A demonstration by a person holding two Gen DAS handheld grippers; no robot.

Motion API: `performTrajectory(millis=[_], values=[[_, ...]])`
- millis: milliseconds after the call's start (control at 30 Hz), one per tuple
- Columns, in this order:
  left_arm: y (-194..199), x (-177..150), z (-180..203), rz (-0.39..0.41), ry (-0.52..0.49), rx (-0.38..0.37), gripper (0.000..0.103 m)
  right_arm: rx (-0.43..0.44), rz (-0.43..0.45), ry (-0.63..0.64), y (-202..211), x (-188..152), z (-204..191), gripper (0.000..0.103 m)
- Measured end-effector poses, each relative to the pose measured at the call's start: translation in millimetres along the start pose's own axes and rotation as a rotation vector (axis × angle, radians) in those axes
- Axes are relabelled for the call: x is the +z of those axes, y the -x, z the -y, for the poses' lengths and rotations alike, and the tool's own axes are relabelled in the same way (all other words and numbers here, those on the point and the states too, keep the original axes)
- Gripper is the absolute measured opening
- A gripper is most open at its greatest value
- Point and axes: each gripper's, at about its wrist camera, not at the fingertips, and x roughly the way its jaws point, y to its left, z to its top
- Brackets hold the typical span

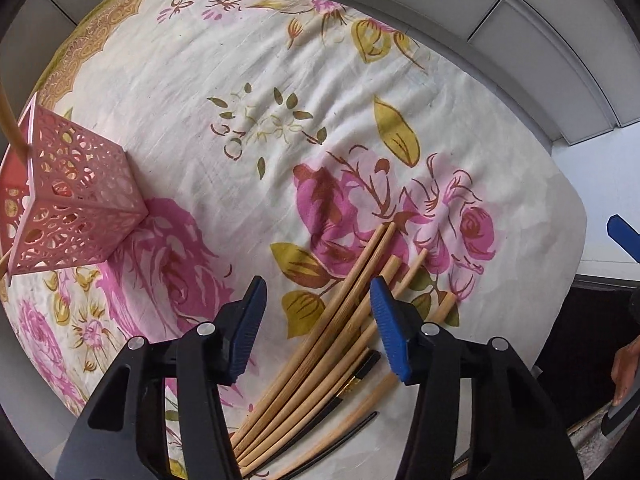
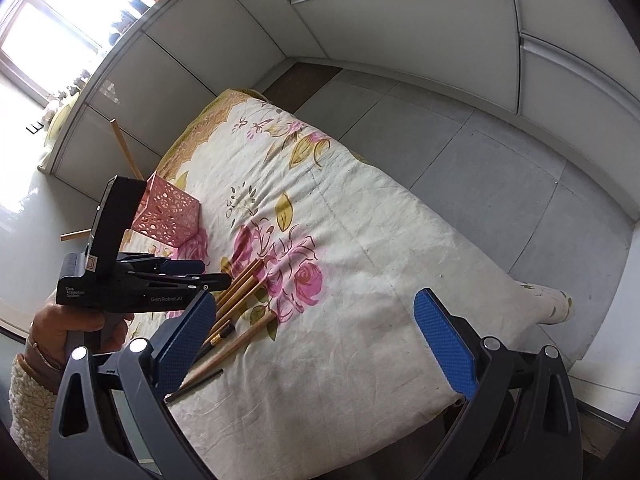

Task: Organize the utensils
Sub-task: 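Return both tools to the chopstick pile and grasp one chopstick each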

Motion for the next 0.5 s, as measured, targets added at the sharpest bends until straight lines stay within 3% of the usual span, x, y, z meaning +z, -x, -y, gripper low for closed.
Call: performTrajectory(millis=[133, 400, 467, 500], values=[[-7, 4, 4, -0.009, -0.028, 0.033, 0.039, 0.012, -0.014, -0.007, -1, 0, 0, 0.096], [-24, 4, 15, -0.036, -0.069, 0.045, 0.037, 0.010, -0.015, -0.022, -2, 1, 4, 0.096], [-24, 4, 18, -0.026, -0.086, 0.047, 0.032, 0.008, -0.017, -0.024, -2, 1, 4, 0.096], [-26, 7, 19, -0.026, -0.083, 0.032, 0.025, 0.009, -0.018, -0.023, -2, 1, 4, 0.096]])
